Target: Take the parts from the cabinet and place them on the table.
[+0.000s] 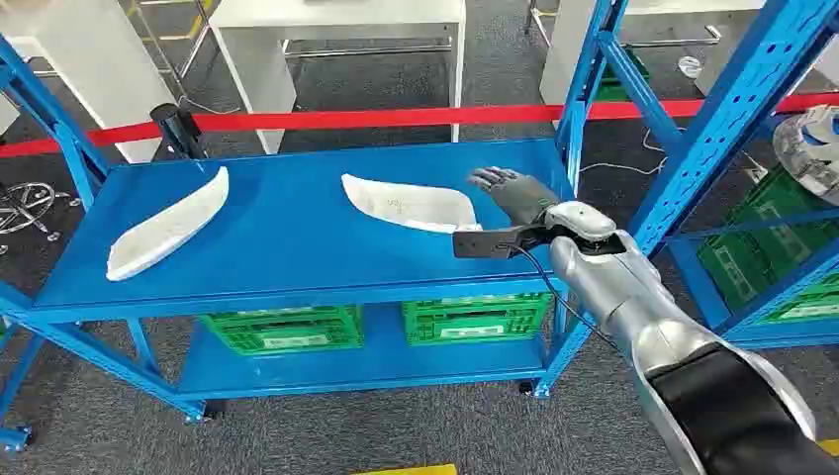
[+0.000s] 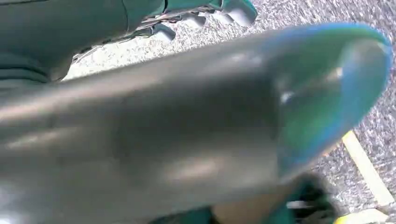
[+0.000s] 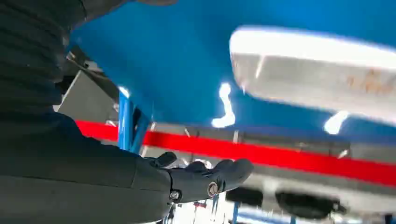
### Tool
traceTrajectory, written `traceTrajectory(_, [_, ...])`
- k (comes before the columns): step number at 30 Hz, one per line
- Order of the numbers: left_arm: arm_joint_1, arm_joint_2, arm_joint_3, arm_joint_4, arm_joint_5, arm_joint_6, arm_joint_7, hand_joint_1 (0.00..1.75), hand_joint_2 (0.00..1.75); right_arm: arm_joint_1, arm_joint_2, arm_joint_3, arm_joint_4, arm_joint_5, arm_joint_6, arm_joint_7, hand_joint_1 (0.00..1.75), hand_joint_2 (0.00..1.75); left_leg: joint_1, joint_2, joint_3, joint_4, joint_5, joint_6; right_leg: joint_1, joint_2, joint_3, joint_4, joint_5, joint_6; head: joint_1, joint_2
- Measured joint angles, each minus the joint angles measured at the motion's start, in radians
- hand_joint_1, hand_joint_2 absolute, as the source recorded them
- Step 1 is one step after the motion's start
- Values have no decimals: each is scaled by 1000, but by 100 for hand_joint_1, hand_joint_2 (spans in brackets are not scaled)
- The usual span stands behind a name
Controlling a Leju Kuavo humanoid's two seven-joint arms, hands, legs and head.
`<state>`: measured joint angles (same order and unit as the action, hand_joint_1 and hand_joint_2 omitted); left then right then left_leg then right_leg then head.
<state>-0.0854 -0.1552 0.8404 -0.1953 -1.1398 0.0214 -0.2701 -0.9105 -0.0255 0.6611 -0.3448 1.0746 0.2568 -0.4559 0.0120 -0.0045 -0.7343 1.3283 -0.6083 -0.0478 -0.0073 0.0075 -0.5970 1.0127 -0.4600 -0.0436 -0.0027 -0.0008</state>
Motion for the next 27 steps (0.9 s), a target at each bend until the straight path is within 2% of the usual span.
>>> traceTrajectory(1, [2, 0, 0, 0, 0, 0, 0, 0, 0, 4, 1, 5, 4, 0, 8, 1, 0, 175, 0, 0, -8, -12, 30, 0, 0, 0, 9, 0, -6, 1, -1, 0])
traceTrajectory(2, [2, 0, 0, 0, 0, 0, 0, 0, 0, 5, 2, 12, 6, 0, 11, 2, 0, 175, 0, 0, 9, -71, 81, 2, 0, 1, 18, 0, -14, 3, 0, 0])
traceTrajectory(4, [2, 0, 1, 0, 0, 0, 0, 0, 0, 3, 7, 18, 10, 0, 17, 2, 0, 175, 0, 1, 78, -246, 190, 10, -1, 1, 40, 0, -29, 9, 0, 0])
traceTrajectory(5, [3, 0, 1, 1, 0, 0, 1, 0, 0, 0, 8, 22, 11, 0, 26, 1, 0, 175, -2, 1, 98, -299, 200, 14, 2, 1, 45, 1, -35, 15, 0, 0])
traceTrajectory(6, [1, -2, 1, 1, 0, 0, 3, 0, 0, -4, 10, 29, 14, 2, 40, 1, 0, 175, -5, 0, 118, -320, 185, 19, 6, 3, 43, 6, -41, 22, -2, 0])
traceTrajectory(8, [0, -7, 2, 2, 2, 0, 3, 0, 0, -4, 11, 50, 18, 6, 58, -1, 0, 175, -6, -1, 115, -315, 183, 28, 7, 2, 46, -1, -42, 29, 1, 0])
traceTrajectory(9, [2, -10, 2, 2, 7, 0, 1, 0, 0, -3, 11, 61, 19, 13, 61, -1, 0, 175, -5, -2, 117, -319, 187, 26, 7, 2, 47, 2, -45, 24, 0, 0])
traceTrajectory(10, [3, -11, 3, 2, 9, 0, 0, 0, 0, -2, 12, 73, 21, 17, 62, 0, 0, 175, -6, -4, 116, -318, 186, 26, 7, 1, 48, -1, -41, 12, 2, 0])
traceTrajectory(15, [3, -23, 6, 2, 10, 18, 3, 0, 0, 3, 23, 144, 29, 59, 53, 12, 0, 175, -7, -7, 117, -318, 178, 37, 7, -2, 57, -16, -43, 12, 2, 0])
traceTrajectory(17, [2, -27, 10, 3, 9, 26, 15, 0, 0, 6, 33, 179, 31, 80, 38, 24, 0, 175, -8, -7, 117, -318, 177, 38, 7, -2, 58, -18, -43, 14, 2, 0])
traceTrajectory(18, [2, -30, 10, 3, 7, 28, 18, 0, 0, 6, 40, 199, 32, 91, 37, 29, 0, 175, -8, -7, 117, -318, 177, 38, 7, -2, 58, -19, -43, 16, 2, 0])
traceTrajectory(20, [2, -32, 11, 3, 5, 32, 24, 0, 0, 7, 53, 232, 35, 97, 41, 32, 0, 175, -9, -6, 117, -318, 177, 39, 5, -2, 59, -20, -43, 32, 2, 0])
traceTrajectory(21, [2, -33, 11, 3, 5, 33, 25, 0, 0, 8, 60, 248, 35, 97, 45, 33, 0, 175, -9, -6, 118, -318, 177, 39, 5, -2, 59, -20, -42, 34, 1, 0])
traceTrajectory(27, [4, -40, 15, 4, 5, 35, 24, 0, 0, 18, 71, 283, 38, 102, 38, 34, 0, 175, -7, -7, 119, -319, 178, 39, 7, -3, 59, -19, -42, 36, 1, 0])
